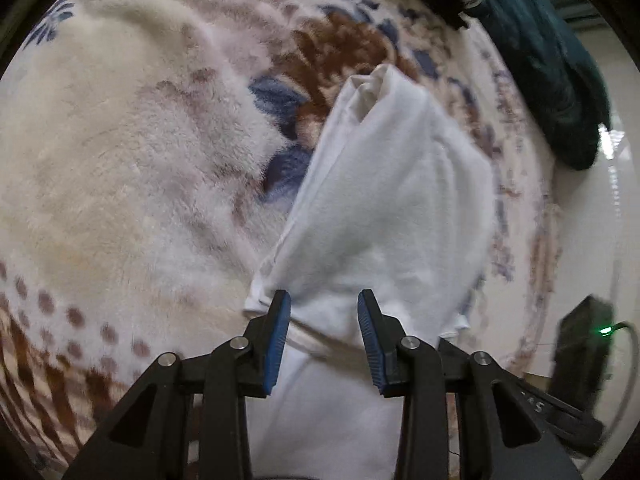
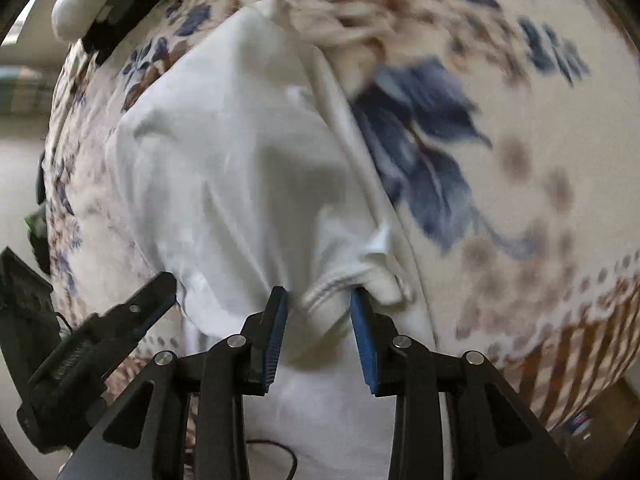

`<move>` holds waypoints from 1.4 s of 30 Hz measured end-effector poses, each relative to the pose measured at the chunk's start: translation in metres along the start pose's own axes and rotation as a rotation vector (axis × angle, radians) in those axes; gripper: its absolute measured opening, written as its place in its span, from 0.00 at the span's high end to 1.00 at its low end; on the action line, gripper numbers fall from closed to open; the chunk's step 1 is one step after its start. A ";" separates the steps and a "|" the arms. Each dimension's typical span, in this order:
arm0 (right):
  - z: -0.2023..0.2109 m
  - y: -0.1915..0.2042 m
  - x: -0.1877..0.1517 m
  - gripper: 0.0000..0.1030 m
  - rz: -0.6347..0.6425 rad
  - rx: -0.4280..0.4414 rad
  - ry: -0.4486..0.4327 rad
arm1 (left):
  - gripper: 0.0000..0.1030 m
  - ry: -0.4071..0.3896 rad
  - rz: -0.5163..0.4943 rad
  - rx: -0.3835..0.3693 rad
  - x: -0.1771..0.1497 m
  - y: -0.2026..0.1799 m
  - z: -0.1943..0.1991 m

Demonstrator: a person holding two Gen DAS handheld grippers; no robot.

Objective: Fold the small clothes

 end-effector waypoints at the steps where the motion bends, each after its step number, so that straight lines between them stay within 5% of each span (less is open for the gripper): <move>1: 0.009 -0.006 -0.005 0.66 0.003 0.017 -0.004 | 0.69 -0.008 0.003 -0.027 -0.006 -0.004 0.011; 4: 0.027 -0.027 -0.025 0.58 -0.003 0.052 0.006 | 0.61 -0.031 -0.013 -0.063 -0.035 -0.013 0.044; 6: 0.035 -0.047 -0.046 0.54 -0.005 0.055 0.029 | 0.40 -0.035 -0.015 -0.056 -0.059 -0.012 0.060; 12: 0.019 -0.099 -0.107 0.54 -0.015 0.037 0.099 | 0.39 0.062 0.090 0.061 -0.153 0.042 0.054; 20: -0.049 -0.125 -0.159 0.54 -0.061 0.107 0.244 | 0.39 0.163 0.067 0.101 -0.211 0.069 0.006; 23: -0.067 -0.123 -0.173 0.54 -0.097 0.176 0.288 | 0.48 0.153 0.012 0.106 -0.217 0.059 0.005; 24: -0.071 -0.121 -0.177 0.54 -0.111 0.203 0.296 | 0.77 0.144 0.004 0.093 -0.219 0.055 0.006; 25: -0.072 -0.119 -0.180 0.61 -0.120 0.228 0.292 | 0.91 0.146 -0.002 0.092 -0.221 0.052 0.006; 27: -0.071 -0.112 -0.185 0.88 -0.097 0.238 0.283 | 0.94 0.128 -0.016 0.085 -0.223 0.044 0.011; 28: -0.068 -0.103 -0.185 0.92 -0.088 0.247 0.270 | 0.94 0.112 -0.009 0.057 -0.222 0.040 0.015; 35: -0.002 -0.081 -0.179 0.94 -0.030 0.355 0.182 | 0.94 -0.014 0.042 -0.075 -0.194 0.014 0.067; 42: 0.077 -0.059 -0.127 0.94 -0.013 0.445 0.076 | 0.94 -0.153 0.067 -0.266 -0.112 -0.040 0.120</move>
Point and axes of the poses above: each gripper's, at about its wrist camera, not at the fingertips, and z roughly against the way its jaws point, y to its left, x to its top, the point moved 6 cm from there along -z, roughly the way its jaws point, and after that the axes turned 14 degrees about -x, right-handed, at the moved point
